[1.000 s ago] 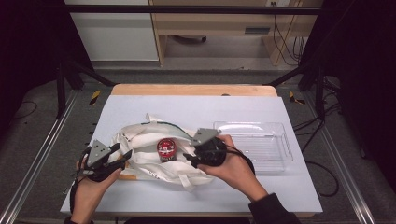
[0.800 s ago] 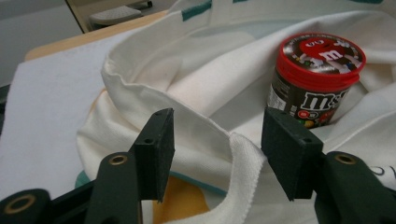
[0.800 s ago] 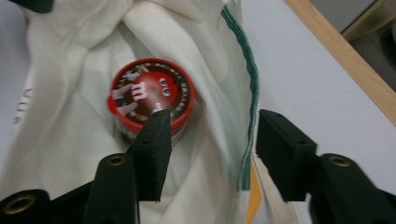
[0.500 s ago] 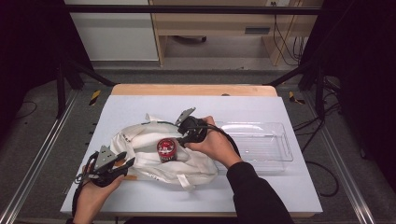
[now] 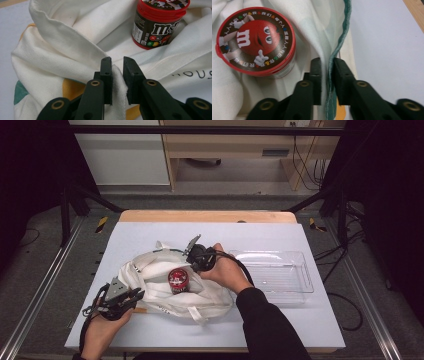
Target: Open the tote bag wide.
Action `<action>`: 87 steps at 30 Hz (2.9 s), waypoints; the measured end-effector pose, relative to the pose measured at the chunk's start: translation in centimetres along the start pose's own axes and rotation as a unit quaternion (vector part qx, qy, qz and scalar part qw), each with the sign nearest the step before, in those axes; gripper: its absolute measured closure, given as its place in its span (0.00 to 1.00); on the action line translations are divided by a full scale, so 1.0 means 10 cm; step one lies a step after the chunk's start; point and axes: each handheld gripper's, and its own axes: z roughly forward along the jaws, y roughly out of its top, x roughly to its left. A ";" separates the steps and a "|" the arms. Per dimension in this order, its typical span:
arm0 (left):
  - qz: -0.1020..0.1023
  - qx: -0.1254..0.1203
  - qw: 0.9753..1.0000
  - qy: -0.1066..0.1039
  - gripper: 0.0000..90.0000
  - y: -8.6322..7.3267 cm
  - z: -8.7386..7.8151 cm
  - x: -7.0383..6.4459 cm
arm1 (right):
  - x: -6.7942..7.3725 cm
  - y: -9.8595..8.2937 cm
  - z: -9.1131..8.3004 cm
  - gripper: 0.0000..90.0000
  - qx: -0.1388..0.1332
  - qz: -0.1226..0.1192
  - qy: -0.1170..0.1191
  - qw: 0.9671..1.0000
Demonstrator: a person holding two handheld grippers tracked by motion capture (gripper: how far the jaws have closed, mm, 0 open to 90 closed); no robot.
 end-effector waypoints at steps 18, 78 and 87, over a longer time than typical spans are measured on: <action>0.019 0.010 1.000 0.000 0.93 0.01 -0.02 -0.04 | -0.35 0.04 -0.04 0.96 -0.026 0.058 -0.033 0.997; 0.020 0.014 1.000 -0.012 0.93 -0.10 -0.08 -0.06 | -0.48 -0.09 0.04 0.88 0.000 0.082 -0.060 0.995; 0.026 -0.021 0.999 -0.006 0.86 -0.11 -0.07 -0.03 | -0.39 -0.09 -0.29 0.67 -0.068 0.096 -0.064 0.991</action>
